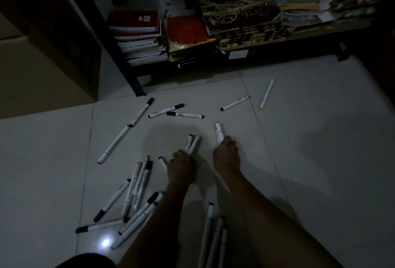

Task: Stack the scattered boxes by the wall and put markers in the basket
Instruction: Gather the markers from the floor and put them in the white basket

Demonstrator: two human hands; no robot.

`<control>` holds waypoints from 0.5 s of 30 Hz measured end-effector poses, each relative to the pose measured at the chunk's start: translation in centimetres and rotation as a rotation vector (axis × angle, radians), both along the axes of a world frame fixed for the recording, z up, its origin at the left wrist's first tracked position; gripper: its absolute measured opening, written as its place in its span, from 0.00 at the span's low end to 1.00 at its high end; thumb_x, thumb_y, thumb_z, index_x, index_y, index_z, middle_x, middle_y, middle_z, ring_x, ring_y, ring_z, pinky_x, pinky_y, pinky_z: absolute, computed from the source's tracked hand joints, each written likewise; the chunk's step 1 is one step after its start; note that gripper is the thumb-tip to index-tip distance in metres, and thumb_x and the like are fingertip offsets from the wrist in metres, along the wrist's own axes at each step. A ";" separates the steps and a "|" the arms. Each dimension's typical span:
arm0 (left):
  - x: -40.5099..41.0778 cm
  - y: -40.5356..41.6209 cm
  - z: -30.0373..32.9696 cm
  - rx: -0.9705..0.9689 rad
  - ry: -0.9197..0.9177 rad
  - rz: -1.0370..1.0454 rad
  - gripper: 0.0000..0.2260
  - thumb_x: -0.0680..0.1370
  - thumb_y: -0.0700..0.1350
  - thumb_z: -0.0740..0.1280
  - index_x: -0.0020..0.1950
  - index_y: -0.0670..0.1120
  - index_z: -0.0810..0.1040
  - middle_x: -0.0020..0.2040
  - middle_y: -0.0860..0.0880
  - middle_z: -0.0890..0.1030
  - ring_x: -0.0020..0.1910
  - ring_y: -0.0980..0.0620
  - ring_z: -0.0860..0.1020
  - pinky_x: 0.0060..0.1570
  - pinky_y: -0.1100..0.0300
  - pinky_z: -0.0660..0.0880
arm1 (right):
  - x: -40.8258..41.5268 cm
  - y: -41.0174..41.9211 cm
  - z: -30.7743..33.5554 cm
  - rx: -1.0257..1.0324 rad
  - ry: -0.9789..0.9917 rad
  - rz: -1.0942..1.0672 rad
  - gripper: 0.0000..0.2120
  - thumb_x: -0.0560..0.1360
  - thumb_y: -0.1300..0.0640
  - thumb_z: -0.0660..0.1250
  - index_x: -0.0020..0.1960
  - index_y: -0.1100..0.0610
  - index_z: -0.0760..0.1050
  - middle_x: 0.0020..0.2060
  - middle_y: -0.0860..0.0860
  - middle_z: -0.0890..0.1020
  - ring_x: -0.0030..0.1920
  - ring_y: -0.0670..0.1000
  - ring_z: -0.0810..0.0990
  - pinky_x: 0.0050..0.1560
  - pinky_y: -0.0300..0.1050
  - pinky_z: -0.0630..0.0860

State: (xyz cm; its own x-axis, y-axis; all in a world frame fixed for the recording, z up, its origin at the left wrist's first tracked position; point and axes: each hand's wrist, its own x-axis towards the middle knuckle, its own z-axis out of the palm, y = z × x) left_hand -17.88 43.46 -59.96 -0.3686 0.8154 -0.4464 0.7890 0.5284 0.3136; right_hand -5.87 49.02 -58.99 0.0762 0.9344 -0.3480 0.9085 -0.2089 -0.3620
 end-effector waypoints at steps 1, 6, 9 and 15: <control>-0.2 0.1 0.1 0.001 -0.061 0.031 0.14 0.84 0.47 0.55 0.63 0.38 0.66 0.60 0.39 0.73 0.57 0.41 0.77 0.57 0.49 0.74 | 0.1 0.1 0.0 -0.027 0.028 -0.008 0.18 0.82 0.54 0.60 0.67 0.62 0.63 0.61 0.59 0.73 0.58 0.57 0.77 0.53 0.49 0.75; -1.1 0.9 0.7 -0.005 -0.382 0.248 0.08 0.84 0.46 0.56 0.54 0.42 0.61 0.58 0.35 0.76 0.56 0.38 0.77 0.50 0.51 0.73 | 0.9 0.2 0.4 -0.159 0.272 -0.120 0.25 0.81 0.50 0.61 0.70 0.65 0.61 0.60 0.62 0.76 0.57 0.62 0.78 0.56 0.54 0.77; -0.7 0.4 0.8 -0.003 -0.441 0.252 0.09 0.84 0.48 0.55 0.53 0.42 0.62 0.58 0.35 0.76 0.55 0.38 0.76 0.46 0.55 0.68 | 1.5 -0.5 0.7 -0.185 0.448 -0.261 0.24 0.79 0.50 0.63 0.68 0.62 0.63 0.57 0.62 0.79 0.53 0.62 0.80 0.54 0.57 0.79; 0.2 -0.8 1.1 0.121 -0.523 0.354 0.15 0.83 0.53 0.58 0.53 0.40 0.70 0.53 0.35 0.78 0.51 0.39 0.78 0.49 0.50 0.76 | 1.9 -1.3 1.0 -0.140 0.531 -0.318 0.21 0.78 0.45 0.65 0.61 0.62 0.73 0.53 0.62 0.81 0.50 0.63 0.81 0.51 0.61 0.80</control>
